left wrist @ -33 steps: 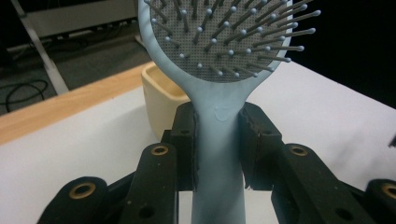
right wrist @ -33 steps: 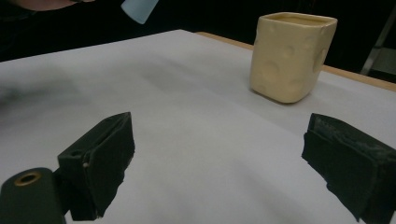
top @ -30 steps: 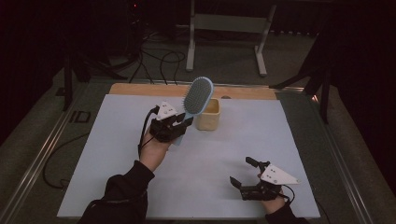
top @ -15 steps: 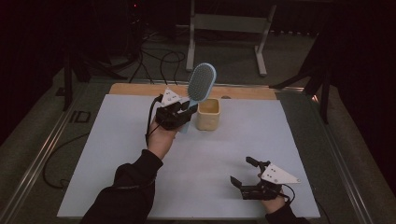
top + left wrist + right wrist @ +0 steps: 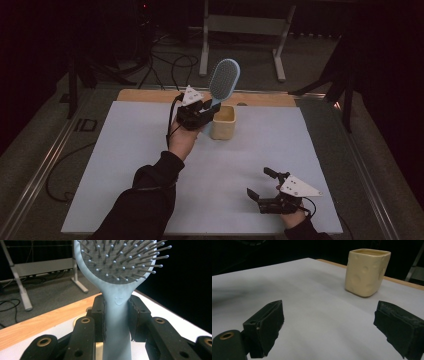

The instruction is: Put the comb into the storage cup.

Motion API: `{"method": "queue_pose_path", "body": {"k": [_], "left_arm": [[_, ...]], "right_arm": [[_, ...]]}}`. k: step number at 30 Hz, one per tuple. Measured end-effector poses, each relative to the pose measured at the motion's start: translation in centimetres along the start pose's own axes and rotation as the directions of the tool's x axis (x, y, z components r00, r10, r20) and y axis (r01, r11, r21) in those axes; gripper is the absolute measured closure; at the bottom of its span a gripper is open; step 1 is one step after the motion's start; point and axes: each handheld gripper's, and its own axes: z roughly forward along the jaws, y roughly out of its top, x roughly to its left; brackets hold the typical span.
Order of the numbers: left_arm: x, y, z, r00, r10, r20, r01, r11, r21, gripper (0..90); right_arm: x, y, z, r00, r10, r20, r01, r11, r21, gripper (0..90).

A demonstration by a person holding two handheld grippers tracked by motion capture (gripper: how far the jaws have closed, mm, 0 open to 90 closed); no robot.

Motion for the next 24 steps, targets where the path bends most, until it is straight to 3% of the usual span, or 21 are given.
{"method": "queue_pose_path", "body": {"k": [14,24], "left_arm": [[0.2,1.1,2.8,0.9987,-0.038,0.034,0.040,0.9970,-0.066,70.1],[0.8,1.7,4.4,0.9984,-0.034,0.045,0.038,0.9953,-0.089,70.1]], "right_arm": [[-0.2,0.1,-0.2,1.0000,0.004,-0.002,-0.004,1.000,-0.015,8.8],[-0.3,0.0,-0.3,0.9998,0.018,-0.002,-0.018,1.000,-0.014,8.8]]}}
